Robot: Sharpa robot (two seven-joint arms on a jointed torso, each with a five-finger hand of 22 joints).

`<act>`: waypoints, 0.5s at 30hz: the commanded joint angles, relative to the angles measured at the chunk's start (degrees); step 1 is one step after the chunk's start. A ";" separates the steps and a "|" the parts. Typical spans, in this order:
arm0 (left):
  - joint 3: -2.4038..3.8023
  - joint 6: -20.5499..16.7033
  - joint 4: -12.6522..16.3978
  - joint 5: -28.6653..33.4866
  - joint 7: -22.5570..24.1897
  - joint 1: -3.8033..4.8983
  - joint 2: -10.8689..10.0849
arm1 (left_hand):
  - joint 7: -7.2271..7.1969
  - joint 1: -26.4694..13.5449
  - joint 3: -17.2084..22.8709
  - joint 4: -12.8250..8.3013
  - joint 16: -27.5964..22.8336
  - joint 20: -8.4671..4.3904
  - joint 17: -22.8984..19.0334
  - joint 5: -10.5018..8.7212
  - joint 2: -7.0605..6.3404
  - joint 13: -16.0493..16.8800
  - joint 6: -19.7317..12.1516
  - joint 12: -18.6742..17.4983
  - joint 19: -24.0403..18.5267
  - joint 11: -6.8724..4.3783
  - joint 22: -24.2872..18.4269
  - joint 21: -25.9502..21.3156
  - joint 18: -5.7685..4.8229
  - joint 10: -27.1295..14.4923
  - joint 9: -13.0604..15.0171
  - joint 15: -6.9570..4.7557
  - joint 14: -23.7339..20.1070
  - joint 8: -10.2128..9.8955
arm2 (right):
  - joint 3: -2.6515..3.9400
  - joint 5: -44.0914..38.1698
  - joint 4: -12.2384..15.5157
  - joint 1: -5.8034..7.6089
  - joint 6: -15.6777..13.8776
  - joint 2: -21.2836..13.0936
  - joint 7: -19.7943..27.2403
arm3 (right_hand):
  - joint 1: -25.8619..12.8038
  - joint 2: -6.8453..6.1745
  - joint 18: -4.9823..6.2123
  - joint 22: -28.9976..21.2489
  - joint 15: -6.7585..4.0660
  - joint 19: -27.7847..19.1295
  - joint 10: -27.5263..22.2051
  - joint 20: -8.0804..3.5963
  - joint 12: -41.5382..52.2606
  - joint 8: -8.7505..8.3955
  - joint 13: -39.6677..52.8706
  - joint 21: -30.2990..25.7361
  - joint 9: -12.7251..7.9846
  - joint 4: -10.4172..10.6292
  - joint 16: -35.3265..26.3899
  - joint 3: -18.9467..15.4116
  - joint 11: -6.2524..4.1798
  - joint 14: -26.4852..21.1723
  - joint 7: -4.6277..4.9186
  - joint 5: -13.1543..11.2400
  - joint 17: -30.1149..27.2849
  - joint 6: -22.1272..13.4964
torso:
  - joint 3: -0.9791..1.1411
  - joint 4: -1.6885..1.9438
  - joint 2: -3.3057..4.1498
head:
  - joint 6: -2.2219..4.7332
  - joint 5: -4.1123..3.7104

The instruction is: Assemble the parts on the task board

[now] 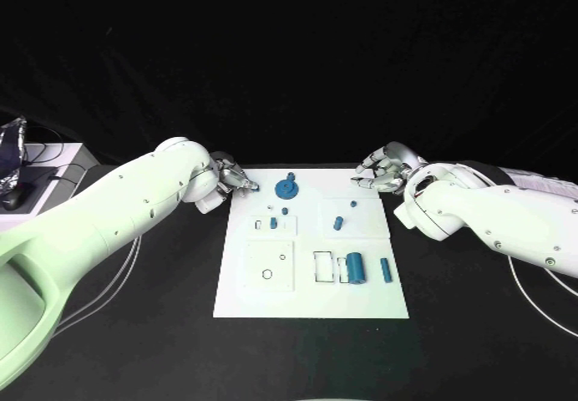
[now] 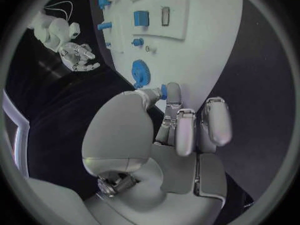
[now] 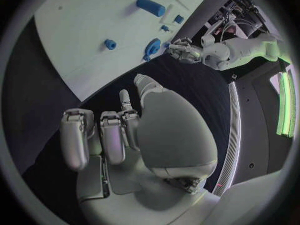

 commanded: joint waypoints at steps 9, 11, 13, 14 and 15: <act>0.00 -0.78 1.29 4.30 0.18 0.07 -0.74 | -0.42 -5.84 13.74 -10.11 1.02 -0.67 10.24 2.25 -2.56 -0.59 0.28 0.40 1.03 -0.63 1.20 0.80 0.21 2.20 7.81 -0.73 4.64 6.85 | 0.02 -0.48 -0.18 0.00 0.60 0.00 0.32 | -0.28 -0.53 0.70 11.08 -0.09 3.50 0.10 0.10 0.17 0.21 8.37 -0.21 0.10 -0.02 -0.38 0.55 0.05 5.03 0.07 0.37 11.06 -0.31 | 0.05 0.07 -0.12 | -0.04 0.11; 0.00 -0.85 1.76 5.31 -0.10 0.07 -1.02 | -0.62 -7.81 14.87 -11.39 1.15 -0.87 10.53 5.88 -3.04 -0.85 0.86 0.35 1.42 -0.85 1.68 1.07 0.11 2.95 8.09 -0.93 4.74 7.18 | 0.02 -0.48 -0.20 0.00 0.62 -0.02 0.32 | -0.35 -0.56 0.70 11.07 -0.09 3.50 0.17 0.10 0.22 0.22 8.43 -0.22 0.11 0.02 -0.37 0.58 0.05 5.03 0.07 0.39 11.08 -0.31 | 0.07 0.09 -0.15 | -0.01 0.15; -0.01 -0.75 2.31 6.33 -0.44 0.07 -1.36 | -0.75 -8.95 15.33 -12.31 1.13 -0.99 10.49 7.60 -3.12 -0.55 1.17 0.63 1.58 -0.98 1.89 1.18 0.06 3.49 8.27 -1.05 4.73 7.38 | 0.02 -0.48 -0.22 0.00 0.62 -0.04 0.32 | -0.35 -0.56 0.70 11.07 -0.09 3.50 0.17 0.10 0.22 0.22 8.43 -0.22 0.11 0.02 -0.37 0.58 0.05 5.03 0.07 0.39 11.08 -0.31 | 0.08 0.11 -0.20 | -0.01 0.20; -0.01 -0.61 2.70 6.95 -0.67 0.07 -1.59 | -0.78 -9.18 15.39 -12.47 1.16 -1.01 10.57 7.82 -3.12 -0.35 1.24 0.79 1.63 -1.02 1.96 1.22 0.05 3.67 8.30 -1.08 4.76 7.43 | 0.02 -0.48 -0.22 0.00 0.62 -0.05 0.32 | -0.35 -0.56 0.70 11.07 -0.09 3.50 0.17 0.10 0.22 0.22 8.43 -0.22 0.11 0.02 -0.37 0.58 0.05 5.03 0.07 0.39 11.08 -0.31 | 0.07 0.10 -0.18 | 0.03 0.23; -0.01 -0.43 3.17 7.57 -0.91 0.07 -1.87 | -0.83 -9.47 15.44 -12.62 1.16 -1.04 10.57 8.06 -3.10 0.00 1.34 1.06 1.70 -1.05 2.05 1.27 0.03 3.96 8.34 -1.11 4.76 7.48 | 0.02 -0.48 -0.23 0.00 0.62 -0.06 0.33 | -0.35 -0.56 0.70 11.07 -0.09 3.50 0.17 0.10 0.22 0.22 8.43 -0.22 0.11 0.02 -0.37 0.58 0.05 5.03 0.07 0.39 11.08 -0.31 | 0.09 0.10 -0.22 | 0.02 0.26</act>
